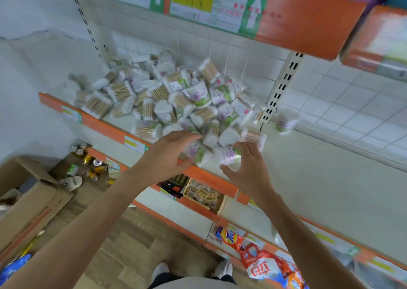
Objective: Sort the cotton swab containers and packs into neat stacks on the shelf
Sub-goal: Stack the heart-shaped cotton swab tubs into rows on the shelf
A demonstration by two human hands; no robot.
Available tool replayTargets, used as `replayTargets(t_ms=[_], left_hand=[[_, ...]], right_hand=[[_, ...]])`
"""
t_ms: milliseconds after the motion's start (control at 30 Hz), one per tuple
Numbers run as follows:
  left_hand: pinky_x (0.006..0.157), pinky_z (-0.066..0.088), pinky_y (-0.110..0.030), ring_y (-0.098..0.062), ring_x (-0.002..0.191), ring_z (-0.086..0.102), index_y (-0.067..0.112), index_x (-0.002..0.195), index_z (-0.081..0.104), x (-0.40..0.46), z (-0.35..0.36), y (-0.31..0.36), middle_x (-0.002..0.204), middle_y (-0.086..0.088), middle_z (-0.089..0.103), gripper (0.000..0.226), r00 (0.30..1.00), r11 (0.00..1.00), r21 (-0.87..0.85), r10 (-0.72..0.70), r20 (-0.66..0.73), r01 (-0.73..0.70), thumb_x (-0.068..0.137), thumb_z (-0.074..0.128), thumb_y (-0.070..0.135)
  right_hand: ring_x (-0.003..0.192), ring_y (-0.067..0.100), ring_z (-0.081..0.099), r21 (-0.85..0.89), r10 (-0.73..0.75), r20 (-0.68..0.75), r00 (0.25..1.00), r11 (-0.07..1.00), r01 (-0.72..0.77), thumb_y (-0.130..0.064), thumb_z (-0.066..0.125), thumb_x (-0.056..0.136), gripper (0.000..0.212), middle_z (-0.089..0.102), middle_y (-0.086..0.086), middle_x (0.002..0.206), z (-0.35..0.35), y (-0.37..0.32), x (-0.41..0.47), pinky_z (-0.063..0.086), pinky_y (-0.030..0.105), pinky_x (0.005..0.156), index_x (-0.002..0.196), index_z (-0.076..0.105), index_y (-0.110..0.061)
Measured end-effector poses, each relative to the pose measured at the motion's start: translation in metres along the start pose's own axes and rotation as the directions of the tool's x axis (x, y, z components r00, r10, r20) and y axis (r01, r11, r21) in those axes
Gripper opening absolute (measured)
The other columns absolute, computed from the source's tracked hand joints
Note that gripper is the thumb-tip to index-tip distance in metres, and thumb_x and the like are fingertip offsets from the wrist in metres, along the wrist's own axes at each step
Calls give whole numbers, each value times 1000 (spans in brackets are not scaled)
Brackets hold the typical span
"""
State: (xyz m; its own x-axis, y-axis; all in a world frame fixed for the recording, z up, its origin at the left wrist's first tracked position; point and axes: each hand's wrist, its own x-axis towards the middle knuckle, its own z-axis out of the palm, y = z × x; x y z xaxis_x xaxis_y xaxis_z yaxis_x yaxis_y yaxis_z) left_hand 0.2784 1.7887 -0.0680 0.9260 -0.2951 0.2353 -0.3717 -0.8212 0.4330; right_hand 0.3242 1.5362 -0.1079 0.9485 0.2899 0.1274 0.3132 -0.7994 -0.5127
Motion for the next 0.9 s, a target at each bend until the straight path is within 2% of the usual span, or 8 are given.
replayTargets(t_ms=[167,267,367,467,567,633,733,900], left_hand=[[99,46,-31,-18,129,51,21,145,50,-9,-6,-17,139,-2,55,56,997,997,-15,76,34,-75,92,70,24],[100,49,-37,-19,130,50,21,145,50,-11,-6,-26,140,0,56,57,994,996,-17,93,54,-93,91,68,25],[95,50,-39,-23,127,49,18,142,49,-6,2,-27,136,-2,55,55,996,999,13,46,82,-47,90,68,27],[97,46,-36,-26,124,45,11,135,49,4,11,-15,130,-7,53,52,993,989,145,1,121,-18,92,65,36],[104,41,-38,-30,125,42,6,145,37,17,20,-2,132,-11,53,69,992,949,315,-16,129,-26,93,59,44],[102,42,-39,-32,126,42,6,150,31,20,23,6,132,-12,54,78,994,926,377,-25,106,-17,91,60,47],[96,43,-40,-31,121,45,9,145,42,22,27,14,125,-12,59,72,994,891,454,-50,93,3,90,58,53],[88,42,-40,-28,114,50,17,116,62,26,34,19,112,-7,65,46,993,838,545,-53,102,-11,89,58,54]], right_hand=[[112,29,55,-8,190,-71,979,982,-191,-38,81,78,64,39,2,137,17,-27,-4,53,40,88,130,48,-22],[105,30,59,31,261,-133,956,965,-260,-34,84,76,57,44,4,128,22,-38,-5,55,43,86,121,50,-20],[103,33,59,43,318,-170,933,948,-315,-32,82,74,59,47,8,126,22,-46,-17,54,44,87,122,51,-17],[110,35,58,35,342,-211,916,939,-342,-34,80,76,63,46,10,134,18,-52,-38,54,45,93,132,55,-19],[122,34,52,32,390,-213,896,919,-393,-37,79,78,65,45,12,138,11,-48,-52,51,43,99,137,55,-20],[125,32,50,29,417,-205,885,907,-421,-39,78,79,63,47,11,137,6,-46,-58,51,43,100,135,57,-19],[119,33,55,45,427,-199,882,903,-427,-37,79,77,62,43,10,138,2,-46,-62,51,43,99,132,58,-17],[120,33,53,40,418,-202,886,907,-419,-36,78,80,63,39,9,142,-5,-38,-64,50,39,99,136,55,-16]])
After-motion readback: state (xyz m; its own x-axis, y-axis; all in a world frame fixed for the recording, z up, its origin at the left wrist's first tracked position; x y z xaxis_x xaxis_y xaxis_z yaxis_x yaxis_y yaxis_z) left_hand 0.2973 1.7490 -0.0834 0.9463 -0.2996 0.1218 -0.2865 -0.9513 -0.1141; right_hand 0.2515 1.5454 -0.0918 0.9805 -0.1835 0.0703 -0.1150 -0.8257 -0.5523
